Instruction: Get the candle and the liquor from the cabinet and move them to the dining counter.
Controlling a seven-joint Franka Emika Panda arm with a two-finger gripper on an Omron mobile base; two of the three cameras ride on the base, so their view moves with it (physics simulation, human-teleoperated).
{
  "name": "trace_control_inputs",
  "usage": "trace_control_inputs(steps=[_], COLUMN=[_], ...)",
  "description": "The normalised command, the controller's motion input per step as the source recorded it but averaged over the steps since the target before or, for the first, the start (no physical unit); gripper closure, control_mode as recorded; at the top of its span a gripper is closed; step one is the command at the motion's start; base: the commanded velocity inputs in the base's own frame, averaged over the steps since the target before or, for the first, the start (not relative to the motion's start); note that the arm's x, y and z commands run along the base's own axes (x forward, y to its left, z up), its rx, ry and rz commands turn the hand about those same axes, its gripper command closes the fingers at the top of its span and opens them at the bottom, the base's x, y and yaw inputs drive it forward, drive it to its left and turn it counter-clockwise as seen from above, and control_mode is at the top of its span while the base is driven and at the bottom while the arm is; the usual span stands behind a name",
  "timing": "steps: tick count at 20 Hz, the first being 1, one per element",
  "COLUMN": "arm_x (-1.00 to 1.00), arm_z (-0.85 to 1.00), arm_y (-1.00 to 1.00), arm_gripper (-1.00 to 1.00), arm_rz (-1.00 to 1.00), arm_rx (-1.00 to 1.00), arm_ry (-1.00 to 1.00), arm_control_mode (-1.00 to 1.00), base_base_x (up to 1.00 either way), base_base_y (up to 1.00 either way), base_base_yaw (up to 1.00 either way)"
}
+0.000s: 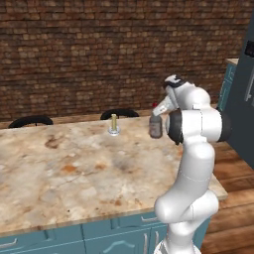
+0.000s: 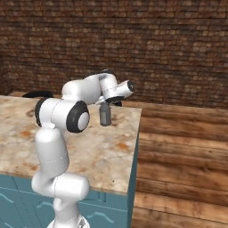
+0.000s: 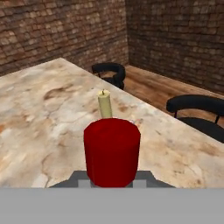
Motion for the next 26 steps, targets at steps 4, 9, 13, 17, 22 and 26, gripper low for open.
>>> trace_control_inputs(steps=[4,9,13,17,22,26], arm_x=[0.19,0.32,0.34,0.29,0.09,-0.02], arm_z=[-0.32,-0.35,-0.21,-0.2,-0.15,0.0], arm_y=[0.1,0.03,0.0,0.0,-0.05,-0.1], arm_gripper=[1.0,1.0,1.0,1.0,1.0,1.0], arm_rz=[0.0,0.0,0.0,0.0,0.0,0.0], arm_rx=[0.0,0.02,0.01,0.0,0.01,0.01], arm_ry=[-0.2,-0.05,-0.01,0.0,0.0,-0.11], arm_control_mode=[-1.0,-1.0,-1.0,-1.0,-1.0,-1.0], base_base_x=[0.0,0.0,0.0,0.0,0.0,0.0], base_base_y=[0.0,0.0,0.0,0.0,0.0,0.0], base_base_yaw=[0.0,0.0,0.0,0.0,0.0,0.0])
